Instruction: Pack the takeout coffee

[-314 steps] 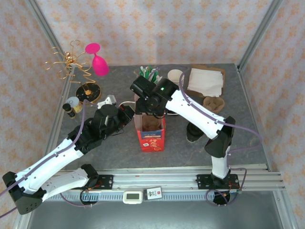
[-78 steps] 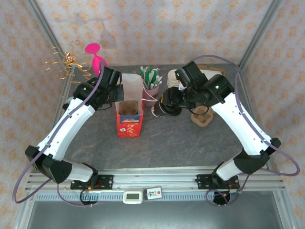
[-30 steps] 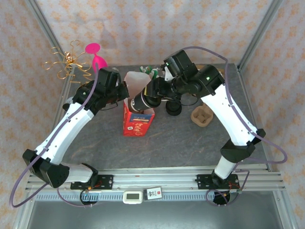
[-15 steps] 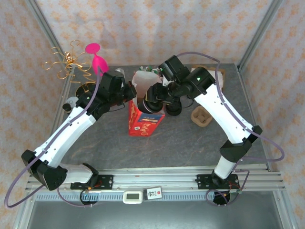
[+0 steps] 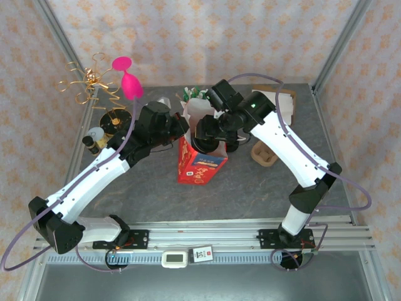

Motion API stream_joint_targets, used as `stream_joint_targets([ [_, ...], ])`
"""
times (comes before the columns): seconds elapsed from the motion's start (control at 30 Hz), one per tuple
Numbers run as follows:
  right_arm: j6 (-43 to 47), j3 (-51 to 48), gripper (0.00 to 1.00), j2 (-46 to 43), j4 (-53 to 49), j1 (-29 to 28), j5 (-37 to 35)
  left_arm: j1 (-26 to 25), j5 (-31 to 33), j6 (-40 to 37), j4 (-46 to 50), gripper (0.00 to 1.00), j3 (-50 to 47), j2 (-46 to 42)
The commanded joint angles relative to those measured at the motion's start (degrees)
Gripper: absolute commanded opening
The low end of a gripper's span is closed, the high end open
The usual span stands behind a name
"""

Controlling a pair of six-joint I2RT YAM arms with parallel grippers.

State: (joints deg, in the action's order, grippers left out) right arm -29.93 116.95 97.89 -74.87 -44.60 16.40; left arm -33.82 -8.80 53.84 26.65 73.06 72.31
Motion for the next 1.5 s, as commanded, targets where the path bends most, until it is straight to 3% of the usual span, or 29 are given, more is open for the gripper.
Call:
stream_joint_targets([
  [0.0,0.73,-1.43,0.46,-0.71,-0.22,-0.29,-2.74,-0.37,-0.38,2.85,-5.19,0.00,-1.94,-1.98],
  [0.4,1.08,-7.78,0.45,-2.25,-0.24,-0.62,-7.08,-0.46,0.63,2.97,-4.66,0.00,-4.18,-3.02],
  [0.87,-0.27,-2.36,0.45,4.06,-0.18,-4.84,-5.14,-1.51,2.05,7.66,-9.61,0.00,-8.39,-6.04],
  [1.47,-0.12,-6.22,0.44,4.85,-0.19,-7.19,-8.70,-1.33,2.16,7.24,-9.69,0.00,-12.37,-7.15],
])
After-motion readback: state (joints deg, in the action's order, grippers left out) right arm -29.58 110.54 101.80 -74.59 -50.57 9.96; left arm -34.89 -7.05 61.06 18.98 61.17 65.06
